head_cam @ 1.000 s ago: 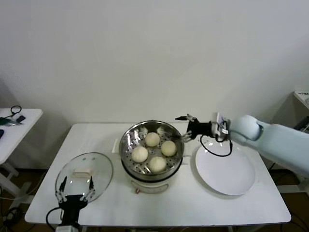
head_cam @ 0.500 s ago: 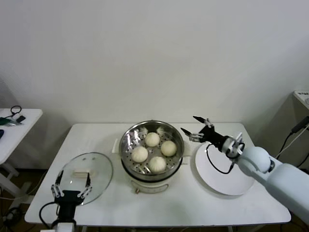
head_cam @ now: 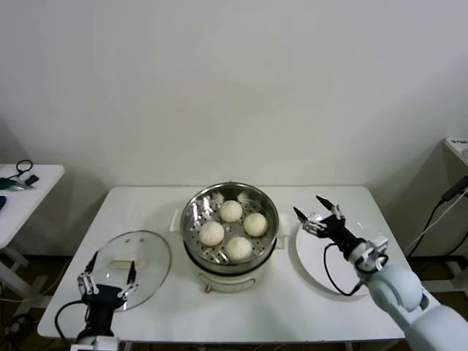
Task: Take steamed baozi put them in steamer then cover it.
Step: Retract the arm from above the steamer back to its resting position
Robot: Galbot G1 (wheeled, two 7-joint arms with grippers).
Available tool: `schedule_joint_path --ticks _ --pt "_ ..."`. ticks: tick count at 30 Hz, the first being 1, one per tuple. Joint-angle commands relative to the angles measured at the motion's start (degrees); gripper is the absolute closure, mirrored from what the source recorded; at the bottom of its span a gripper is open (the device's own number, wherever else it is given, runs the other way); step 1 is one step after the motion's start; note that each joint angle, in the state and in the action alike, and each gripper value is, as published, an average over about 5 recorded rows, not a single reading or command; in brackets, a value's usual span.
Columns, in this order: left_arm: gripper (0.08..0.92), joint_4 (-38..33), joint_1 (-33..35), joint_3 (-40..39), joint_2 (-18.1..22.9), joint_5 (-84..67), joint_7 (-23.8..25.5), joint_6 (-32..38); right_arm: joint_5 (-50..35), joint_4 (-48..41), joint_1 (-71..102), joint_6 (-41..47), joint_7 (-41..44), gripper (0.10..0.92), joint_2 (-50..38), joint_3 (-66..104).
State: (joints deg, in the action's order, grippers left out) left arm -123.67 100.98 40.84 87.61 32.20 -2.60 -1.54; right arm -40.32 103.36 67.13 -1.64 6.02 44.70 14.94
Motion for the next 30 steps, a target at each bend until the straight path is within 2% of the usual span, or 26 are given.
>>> schedule_joint_path --ticks 1,7,14,23,30 --pt "0.177 0.07 0.02 0.59 -0.53 12.14 0.33 -0.38 6.32 3.27 16.22 0.77 0.11 0.203 8.08 13.21" --pt "0.177 1.75 0.59 0.93 -3.39 39.72 2.02 -2.26 8.01 2.69 19.51 -1.37 1.79 0.203 10.55 14.47" --pt "0.177 7.32 -2.46 -0.94 -5.31 55.39 1.74 -4.12 8.64 0.63 19.00 -2.10 2.54 0.203 11.15 14.27" --pt "0.177 20.04 -12.37 -0.91 -7.81 58.94 -0.38 -1.76 10.38 -1.34 16.69 -1.91 2.68 0.203 11.47 12.81" --pt "0.177 26.03 -15.69 -0.90 -8.58 56.75 -0.41 -0.52 11.91 -2.50 15.25 -1.79 2.64 0.203 12.09 11.82"
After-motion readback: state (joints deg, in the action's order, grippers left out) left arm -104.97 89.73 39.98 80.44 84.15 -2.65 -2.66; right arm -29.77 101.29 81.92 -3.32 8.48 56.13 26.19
